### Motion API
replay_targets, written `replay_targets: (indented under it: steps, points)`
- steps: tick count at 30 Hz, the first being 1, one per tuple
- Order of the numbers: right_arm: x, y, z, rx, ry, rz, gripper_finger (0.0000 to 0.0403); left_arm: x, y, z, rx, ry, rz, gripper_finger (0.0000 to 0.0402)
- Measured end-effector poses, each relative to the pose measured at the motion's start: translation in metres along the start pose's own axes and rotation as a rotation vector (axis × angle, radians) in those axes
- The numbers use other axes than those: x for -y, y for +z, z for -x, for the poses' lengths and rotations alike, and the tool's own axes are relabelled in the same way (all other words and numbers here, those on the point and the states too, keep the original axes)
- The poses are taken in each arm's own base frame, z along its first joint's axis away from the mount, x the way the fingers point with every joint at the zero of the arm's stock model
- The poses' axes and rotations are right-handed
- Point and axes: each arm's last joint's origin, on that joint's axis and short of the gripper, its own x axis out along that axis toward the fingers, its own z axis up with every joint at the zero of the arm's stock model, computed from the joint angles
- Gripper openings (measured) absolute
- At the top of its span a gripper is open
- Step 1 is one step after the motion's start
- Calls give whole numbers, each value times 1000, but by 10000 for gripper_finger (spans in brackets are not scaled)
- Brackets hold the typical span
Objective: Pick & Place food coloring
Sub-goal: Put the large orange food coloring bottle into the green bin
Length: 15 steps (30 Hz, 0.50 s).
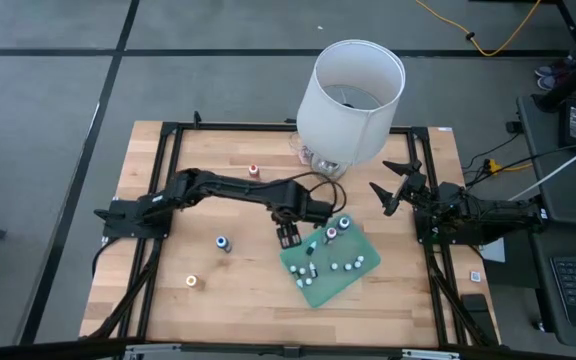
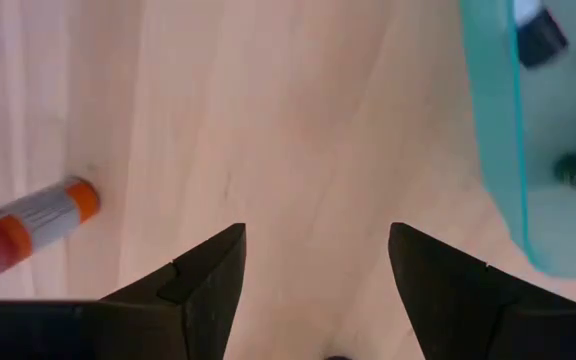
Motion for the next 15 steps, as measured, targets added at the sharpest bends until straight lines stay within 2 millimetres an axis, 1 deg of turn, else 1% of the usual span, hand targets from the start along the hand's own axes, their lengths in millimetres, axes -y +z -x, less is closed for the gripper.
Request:
replay_targets:
  steps: [4,7,11,15]
  points:
    - [0,0,0,0,0,0,397,-3,-25,0,35,-37,-41,242]
    - [0,0,0,0,0,0,397,-11,-44,1,96,-69,-38,242]
    - [0,0,0,0,0,0,397,-38,-68,4,129,-47,42,242]
    - [0,0,0,0,0,0,397,-68,-82,1,136,13,173,242]
